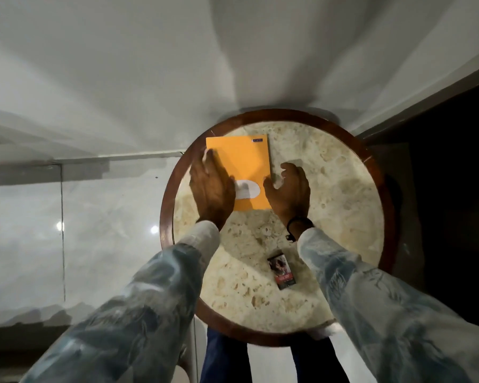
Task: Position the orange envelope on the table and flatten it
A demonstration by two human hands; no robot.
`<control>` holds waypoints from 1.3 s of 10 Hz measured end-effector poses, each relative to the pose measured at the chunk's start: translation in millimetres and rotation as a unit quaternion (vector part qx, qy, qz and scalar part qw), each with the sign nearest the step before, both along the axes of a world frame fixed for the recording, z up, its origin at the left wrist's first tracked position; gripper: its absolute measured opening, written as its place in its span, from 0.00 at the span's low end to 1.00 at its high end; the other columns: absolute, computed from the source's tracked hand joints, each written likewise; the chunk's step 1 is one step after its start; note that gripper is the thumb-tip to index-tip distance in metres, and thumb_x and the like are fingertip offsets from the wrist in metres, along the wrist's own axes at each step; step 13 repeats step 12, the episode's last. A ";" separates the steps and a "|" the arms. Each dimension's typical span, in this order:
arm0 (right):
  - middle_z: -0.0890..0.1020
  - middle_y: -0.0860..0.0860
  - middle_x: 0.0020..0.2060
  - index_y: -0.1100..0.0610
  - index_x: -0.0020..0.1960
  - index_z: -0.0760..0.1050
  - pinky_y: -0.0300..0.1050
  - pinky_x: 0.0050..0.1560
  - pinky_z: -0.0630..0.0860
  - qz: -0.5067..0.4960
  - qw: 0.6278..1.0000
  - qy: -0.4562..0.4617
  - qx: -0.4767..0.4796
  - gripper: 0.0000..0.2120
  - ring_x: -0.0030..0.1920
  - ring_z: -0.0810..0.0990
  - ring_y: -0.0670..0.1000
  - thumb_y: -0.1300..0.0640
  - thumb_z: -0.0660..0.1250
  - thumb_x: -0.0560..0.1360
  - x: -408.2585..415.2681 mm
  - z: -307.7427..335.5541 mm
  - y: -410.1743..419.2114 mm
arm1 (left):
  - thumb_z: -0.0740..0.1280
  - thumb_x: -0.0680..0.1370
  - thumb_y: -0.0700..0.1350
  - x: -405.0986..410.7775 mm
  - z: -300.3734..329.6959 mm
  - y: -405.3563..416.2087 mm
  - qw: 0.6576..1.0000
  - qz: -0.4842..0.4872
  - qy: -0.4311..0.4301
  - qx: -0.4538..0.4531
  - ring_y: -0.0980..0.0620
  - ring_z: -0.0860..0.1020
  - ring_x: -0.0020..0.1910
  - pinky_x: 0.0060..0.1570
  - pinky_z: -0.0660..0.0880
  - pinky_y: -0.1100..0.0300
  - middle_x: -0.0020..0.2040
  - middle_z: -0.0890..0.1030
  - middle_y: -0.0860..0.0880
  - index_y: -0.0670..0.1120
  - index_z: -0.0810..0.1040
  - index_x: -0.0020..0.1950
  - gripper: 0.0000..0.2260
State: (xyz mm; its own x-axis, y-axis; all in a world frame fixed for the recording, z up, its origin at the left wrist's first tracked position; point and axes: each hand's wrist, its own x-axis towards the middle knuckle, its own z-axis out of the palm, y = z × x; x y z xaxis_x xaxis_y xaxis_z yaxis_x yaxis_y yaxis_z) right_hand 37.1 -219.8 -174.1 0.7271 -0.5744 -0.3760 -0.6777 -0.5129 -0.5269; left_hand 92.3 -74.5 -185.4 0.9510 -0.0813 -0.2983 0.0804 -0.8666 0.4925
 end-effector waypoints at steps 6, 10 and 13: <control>0.80 0.61 0.62 0.60 0.72 0.74 0.59 0.60 0.82 0.006 0.998 0.054 -0.013 0.30 0.62 0.80 0.63 0.54 0.75 0.72 -106.1 -1.8 -24.8 | 0.48 0.82 0.65 2.7 -45.7 -26.2 0.948 -0.287 0.023 0.135 0.37 0.44 0.85 0.81 0.45 0.34 0.85 0.45 0.41 0.43 0.45 0.84 0.38; 0.79 0.61 0.62 0.62 0.66 0.77 0.59 0.59 0.81 -0.033 0.997 0.015 -0.067 0.27 0.60 0.79 0.62 0.48 0.73 0.73 -0.5 -30.2 -82.2 | 0.47 0.81 0.66 2.4 -56.5 -23.8 0.945 -0.293 0.010 0.148 0.37 0.42 0.85 0.82 0.42 0.36 0.85 0.42 0.42 0.44 0.43 0.84 0.39; 0.85 0.55 0.51 0.60 0.65 0.79 0.55 0.52 0.85 -0.137 0.979 -0.139 0.064 0.26 0.51 0.86 0.56 0.50 0.79 0.72 -0.7 69.4 -110.3 | 0.49 0.83 0.64 0.8 -4.0 -31.4 0.940 -0.298 0.000 0.167 0.40 0.41 0.85 0.82 0.46 0.37 0.85 0.40 0.42 0.45 0.41 0.84 0.37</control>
